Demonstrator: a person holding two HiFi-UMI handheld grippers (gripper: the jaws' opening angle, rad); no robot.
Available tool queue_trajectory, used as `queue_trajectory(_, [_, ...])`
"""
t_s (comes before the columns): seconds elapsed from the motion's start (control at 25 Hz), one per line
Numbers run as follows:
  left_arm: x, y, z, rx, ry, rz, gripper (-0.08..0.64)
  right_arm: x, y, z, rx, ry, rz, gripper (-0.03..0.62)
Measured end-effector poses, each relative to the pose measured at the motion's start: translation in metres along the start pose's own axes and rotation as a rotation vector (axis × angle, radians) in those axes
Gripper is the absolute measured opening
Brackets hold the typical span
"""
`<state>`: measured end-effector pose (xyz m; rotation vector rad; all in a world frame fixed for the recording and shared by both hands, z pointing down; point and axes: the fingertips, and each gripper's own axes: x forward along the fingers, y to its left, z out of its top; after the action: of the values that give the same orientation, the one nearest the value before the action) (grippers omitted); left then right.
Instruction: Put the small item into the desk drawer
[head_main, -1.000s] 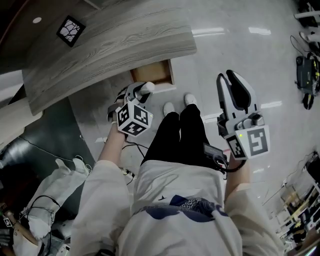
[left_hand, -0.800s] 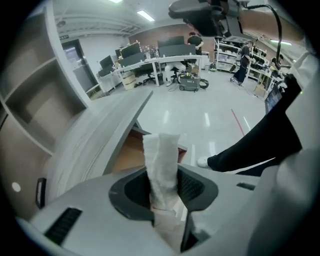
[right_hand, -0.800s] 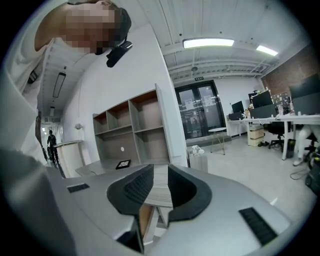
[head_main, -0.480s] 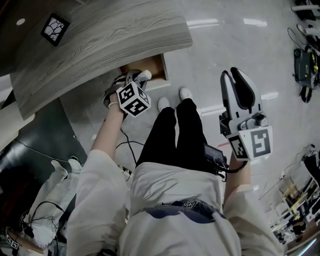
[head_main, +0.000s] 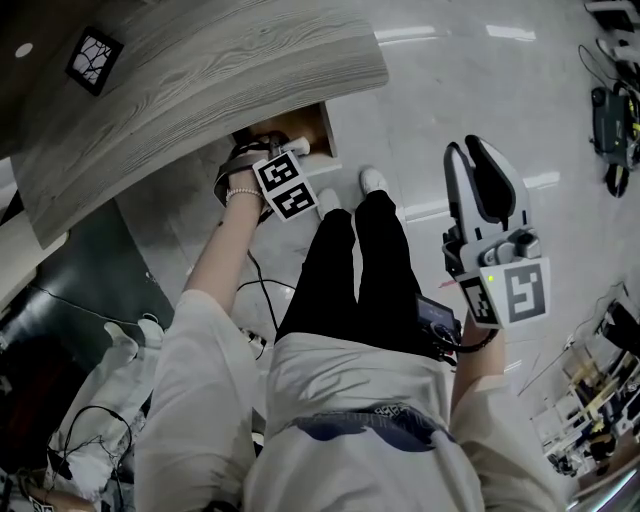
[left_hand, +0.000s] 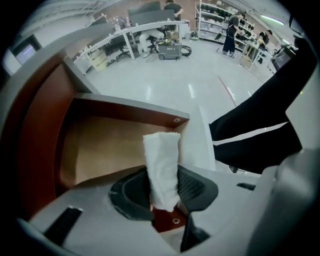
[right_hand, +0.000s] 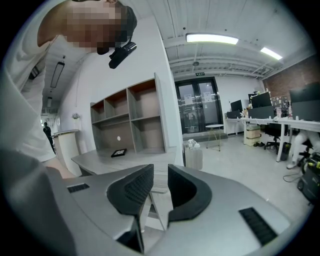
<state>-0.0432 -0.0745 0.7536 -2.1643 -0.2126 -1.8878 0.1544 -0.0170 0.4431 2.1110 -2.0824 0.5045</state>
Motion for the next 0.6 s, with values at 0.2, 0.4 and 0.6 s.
queue_trajectory(0.2, [0.017, 0.001, -0.002, 0.028, 0.057, -0.006, 0.13, -0.004, -0.01, -0.009, 0.012, 0.008, -0.024, 0.086])
queue_trajectory(0.4, [0.03, -0.001, -0.008, 0.057, 0.107, -0.014, 0.13, -0.005, -0.017, -0.016, 0.019, 0.014, -0.04, 0.086])
queue_trajectory(0.6, [0.037, -0.003, -0.01, 0.071, 0.141, -0.012, 0.13, -0.005, -0.021, -0.022, 0.024, 0.017, -0.042, 0.086])
